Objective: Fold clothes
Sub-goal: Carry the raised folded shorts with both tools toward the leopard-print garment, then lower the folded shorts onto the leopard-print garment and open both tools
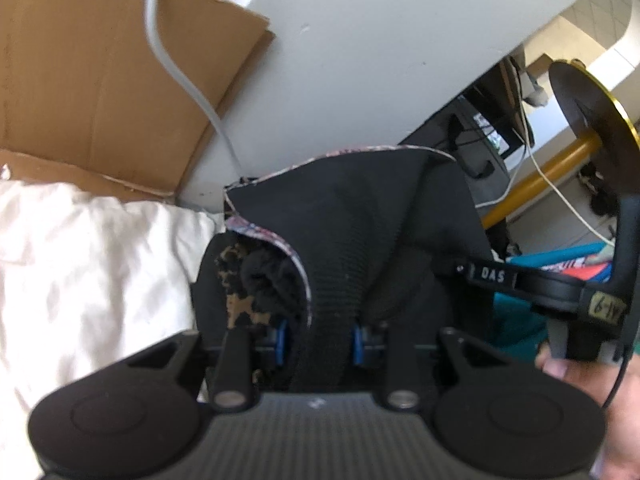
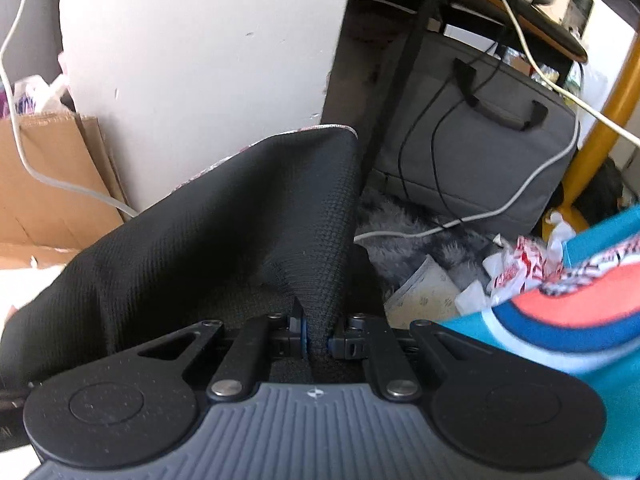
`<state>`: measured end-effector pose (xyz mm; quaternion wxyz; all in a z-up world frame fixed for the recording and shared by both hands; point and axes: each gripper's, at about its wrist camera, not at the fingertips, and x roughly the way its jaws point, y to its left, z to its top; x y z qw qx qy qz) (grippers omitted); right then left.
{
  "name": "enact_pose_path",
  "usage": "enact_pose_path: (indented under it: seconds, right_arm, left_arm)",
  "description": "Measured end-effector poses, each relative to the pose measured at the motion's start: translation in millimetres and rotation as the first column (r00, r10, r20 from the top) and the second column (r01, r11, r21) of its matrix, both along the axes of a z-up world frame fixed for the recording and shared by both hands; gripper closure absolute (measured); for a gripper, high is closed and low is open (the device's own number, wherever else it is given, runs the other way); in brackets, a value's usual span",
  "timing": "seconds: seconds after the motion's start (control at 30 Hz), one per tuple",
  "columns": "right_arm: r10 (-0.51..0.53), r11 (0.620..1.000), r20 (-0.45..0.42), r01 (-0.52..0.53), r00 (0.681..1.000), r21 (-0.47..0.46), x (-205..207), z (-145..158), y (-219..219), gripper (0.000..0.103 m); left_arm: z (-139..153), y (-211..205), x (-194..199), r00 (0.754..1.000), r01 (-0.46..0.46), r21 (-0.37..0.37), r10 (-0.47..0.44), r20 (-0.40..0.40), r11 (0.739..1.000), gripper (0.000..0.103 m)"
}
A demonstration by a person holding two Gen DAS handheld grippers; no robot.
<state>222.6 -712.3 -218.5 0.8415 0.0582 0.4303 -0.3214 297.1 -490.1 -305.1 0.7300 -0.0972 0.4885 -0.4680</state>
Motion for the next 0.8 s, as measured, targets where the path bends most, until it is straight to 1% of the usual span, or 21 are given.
enact_pose_path:
  seconds: [0.07, 0.13, 0.23, 0.27, 0.33, 0.4, 0.43, 0.47, 0.53, 0.6, 0.63, 0.67, 0.8]
  right_arm:
    - [-0.020, 1.000, -0.012, 0.020, 1.000, -0.004, 4.7, -2.8, -5.6, 0.095]
    - [-0.040, 0.999, -0.024, 0.040, 0.999, -0.007, 9.4, -5.8, -11.2, 0.095]
    - [-0.018, 1.000, -0.063, 0.017, 0.998, -0.018, 19.5, -27.8, -17.0, 0.094]
    - [-0.015, 0.999, -0.099, 0.012, 0.995, -0.034, 20.7, -38.3, -15.9, 0.089]
    - [-0.029, 0.998, -0.106, 0.023, 0.994, -0.055, 15.8, -49.2, -12.6, 0.078]
    - [-0.025, 0.997, -0.071, 0.019, 0.997, -0.081, 8.2, -47.2, -8.2, 0.065]
    - [-0.022, 0.995, -0.053, 0.017, 0.998, -0.094, 4.3, -45.9, -6.0, 0.061]
    - [-0.019, 0.994, -0.034, 0.015, 0.999, -0.107, 0.4, -44.5, -3.8, 0.054]
    - [-0.030, 0.995, 0.057, 0.036, 0.998, -0.096, -11.9, -34.2, -0.9, 0.052]
    - [-0.058, 0.996, 0.163, 0.068, 0.985, -0.058, -28.4, -23.9, 3.5, 0.052]
    - [-0.057, 0.997, 0.191, 0.067, 0.980, -0.047, -36.4, -22.1, 8.9, 0.051]
    - [-0.054, 0.997, 0.216, 0.063, 0.975, -0.038, -44.3, -20.8, 14.7, 0.051]
    - [-0.011, 0.999, 0.261, 0.022, 0.965, -0.038, -72.4, -31.8, 43.5, 0.051]
  left_arm:
    - [-0.2, -9.6, 1.3, 1.000, 0.020, 0.020, -0.020, 0.016, 1.000, 0.072]
    - [-4.0, -17.9, 3.5, 1.000, 0.017, 0.038, -0.017, 0.007, 0.999, 0.072]
    - [-13.0, -27.4, 8.0, 1.000, 0.012, 0.078, -0.012, 0.005, 0.997, 0.071]
    - [-16.3, -28.4, 10.7, 1.000, 0.014, 0.082, -0.014, -0.004, 0.997, 0.071]
    - [-22.0, -28.2, 17.4, 0.999, 0.015, 0.077, -0.012, -0.043, 0.997, 0.071]
    - [-24.4, -27.7, 21.3, 0.998, 0.024, 0.076, -0.019, -0.058, 0.997, 0.071]
    - [-24.2, -28.7, 20.5, 0.999, 0.035, 0.083, -0.031, -0.041, 0.996, 0.071]
    - [-23.6, -30.0, 19.4, 0.999, 0.044, 0.091, -0.042, -0.025, 0.995, 0.071]
    - [-21.1, -33.4, 17.9, 0.999, 0.054, 0.107, -0.053, -0.007, 0.993, 0.069]
    - [-18.2, -37.1, 19.0, 0.998, 0.064, 0.131, -0.065, 0.002, 0.989, 0.064]
    - [-16.6, -38.8, 20.0, 0.998, 0.068, 0.144, -0.069, 0.005, 0.987, 0.059]
    - [-14.8, -40.2, 21.7, 0.998, 0.069, 0.154, -0.070, 0.004, 0.986, 0.058]
    - [-7.1, -45.5, 27.7, 0.998, 0.066, 0.178, -0.066, -0.006, 0.982, 0.054]
